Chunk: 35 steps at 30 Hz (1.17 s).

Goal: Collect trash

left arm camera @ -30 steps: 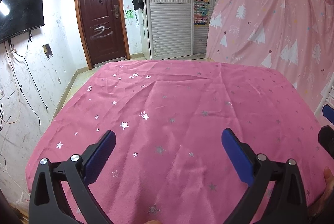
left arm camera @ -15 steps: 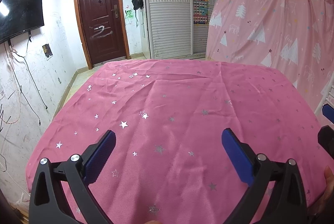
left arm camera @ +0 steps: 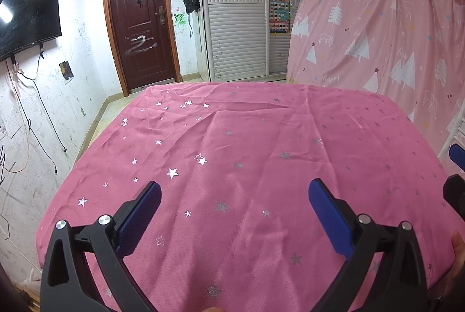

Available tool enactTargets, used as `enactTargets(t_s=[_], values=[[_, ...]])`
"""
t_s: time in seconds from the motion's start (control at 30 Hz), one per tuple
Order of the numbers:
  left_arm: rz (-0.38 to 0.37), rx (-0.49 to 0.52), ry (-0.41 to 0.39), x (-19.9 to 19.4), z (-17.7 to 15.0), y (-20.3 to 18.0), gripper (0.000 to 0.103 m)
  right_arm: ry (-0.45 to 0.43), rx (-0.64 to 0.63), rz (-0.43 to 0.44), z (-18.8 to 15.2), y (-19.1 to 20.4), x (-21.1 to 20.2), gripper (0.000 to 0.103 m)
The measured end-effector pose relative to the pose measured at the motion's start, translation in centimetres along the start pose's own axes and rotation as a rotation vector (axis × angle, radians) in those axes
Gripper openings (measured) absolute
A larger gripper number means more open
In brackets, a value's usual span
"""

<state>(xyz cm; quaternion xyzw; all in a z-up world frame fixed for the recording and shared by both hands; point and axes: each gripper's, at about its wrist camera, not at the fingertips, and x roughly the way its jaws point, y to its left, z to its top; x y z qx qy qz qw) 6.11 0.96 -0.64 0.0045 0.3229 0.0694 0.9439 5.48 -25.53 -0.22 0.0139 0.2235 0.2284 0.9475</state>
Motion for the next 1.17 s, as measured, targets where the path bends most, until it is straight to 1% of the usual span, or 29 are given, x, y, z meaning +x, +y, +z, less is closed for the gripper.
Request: enactTargets(t_s=[0.6, 0.9, 1.17], values=[[0.005, 0.006, 0.004, 0.11, -0.19, 0.08, 0.095, 0.001, -0.002, -0.001, 0.01, 0.12, 0.05, 0.097], [0.012, 0.012, -0.010, 0.05, -0.47, 0.17, 0.095, 0.000, -0.002, -0.002, 0.00, 0.12, 0.04, 0.097], [0.007, 0.002, 0.006, 0.23, -0.27, 0.49, 0.095, 0.002, -0.004, -0.003, 0.05, 0.21, 0.13, 0.097]])
